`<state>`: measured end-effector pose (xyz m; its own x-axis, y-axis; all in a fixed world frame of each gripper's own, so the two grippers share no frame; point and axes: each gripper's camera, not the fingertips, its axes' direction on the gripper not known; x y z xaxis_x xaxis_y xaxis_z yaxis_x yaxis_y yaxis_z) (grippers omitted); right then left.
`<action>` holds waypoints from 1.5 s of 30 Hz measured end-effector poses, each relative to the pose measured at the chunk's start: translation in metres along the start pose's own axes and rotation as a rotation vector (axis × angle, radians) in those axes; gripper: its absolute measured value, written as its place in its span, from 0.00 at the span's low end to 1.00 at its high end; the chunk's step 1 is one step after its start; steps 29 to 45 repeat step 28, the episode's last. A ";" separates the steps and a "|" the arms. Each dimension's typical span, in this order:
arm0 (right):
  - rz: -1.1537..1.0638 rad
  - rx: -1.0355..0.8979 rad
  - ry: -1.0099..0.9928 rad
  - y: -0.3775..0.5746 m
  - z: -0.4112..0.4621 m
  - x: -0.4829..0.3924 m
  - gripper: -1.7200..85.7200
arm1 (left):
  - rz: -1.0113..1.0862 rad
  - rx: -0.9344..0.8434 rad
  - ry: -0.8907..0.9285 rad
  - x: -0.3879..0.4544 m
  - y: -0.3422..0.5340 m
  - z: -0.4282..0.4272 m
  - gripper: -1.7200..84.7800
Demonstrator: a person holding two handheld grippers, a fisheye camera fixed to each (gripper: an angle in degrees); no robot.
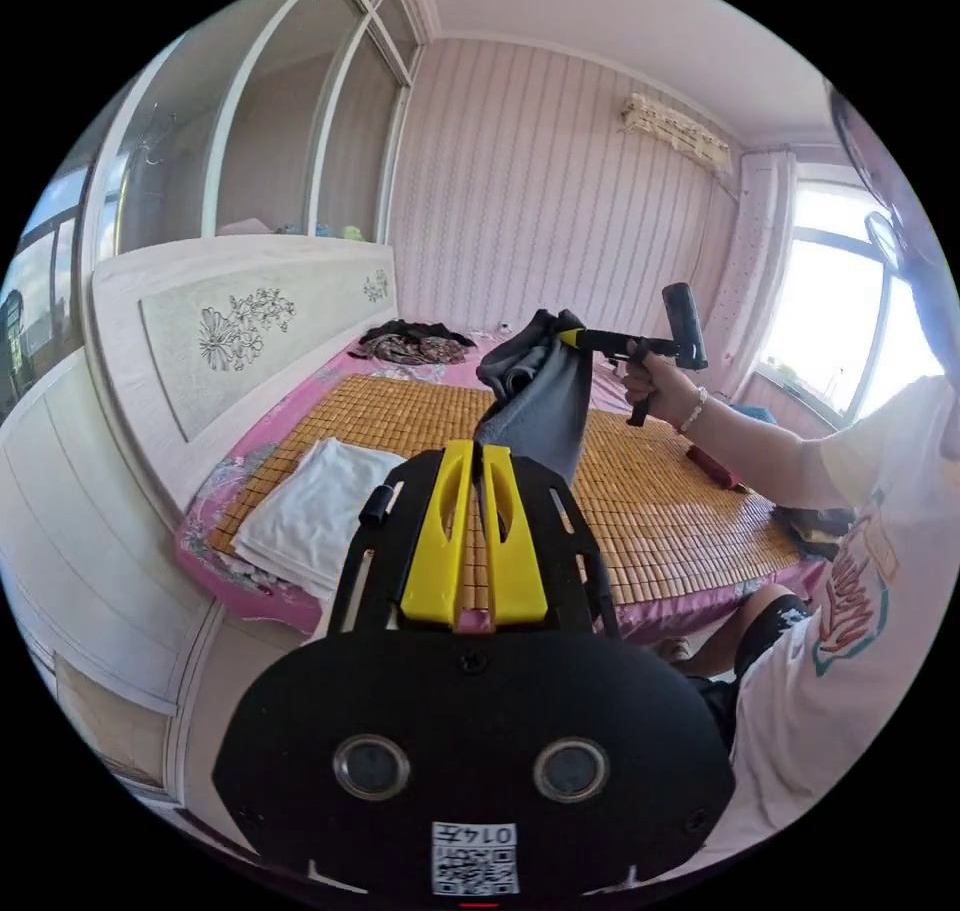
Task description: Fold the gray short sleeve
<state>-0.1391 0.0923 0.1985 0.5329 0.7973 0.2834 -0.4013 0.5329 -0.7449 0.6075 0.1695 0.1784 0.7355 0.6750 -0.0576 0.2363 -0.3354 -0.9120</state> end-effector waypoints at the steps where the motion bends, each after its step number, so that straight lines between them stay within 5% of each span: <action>1: 0.012 -0.034 -0.013 -0.017 0.024 0.004 0.09 | -0.017 -0.007 -0.023 -0.014 -0.004 0.000 0.03; 6: 0.365 -0.345 -0.002 -0.088 0.240 0.067 0.15 | -0.411 -0.048 -0.368 -0.154 0.002 0.039 0.08; 10: 0.403 -0.409 0.068 -0.039 0.259 0.073 0.14 | -0.639 -0.157 -0.445 -0.190 0.048 0.056 0.08; 17: 0.100 -0.587 0.376 0.192 0.036 -0.032 0.12 | -0.257 -0.195 -0.358 -0.019 0.086 0.042 0.01; 22: 0.345 -0.702 0.828 0.335 -0.176 -0.141 0.10 | -0.036 -0.142 -0.106 0.134 0.067 0.043 0.01; 27: 0.737 -0.382 1.099 0.432 -0.384 -0.252 0.08 | 0.229 0.003 0.239 0.305 0.002 0.066 0.02; 45: 0.770 -0.342 1.115 0.442 -0.403 -0.263 0.07 | 0.257 0.010 0.285 0.324 -0.005 0.069 0.03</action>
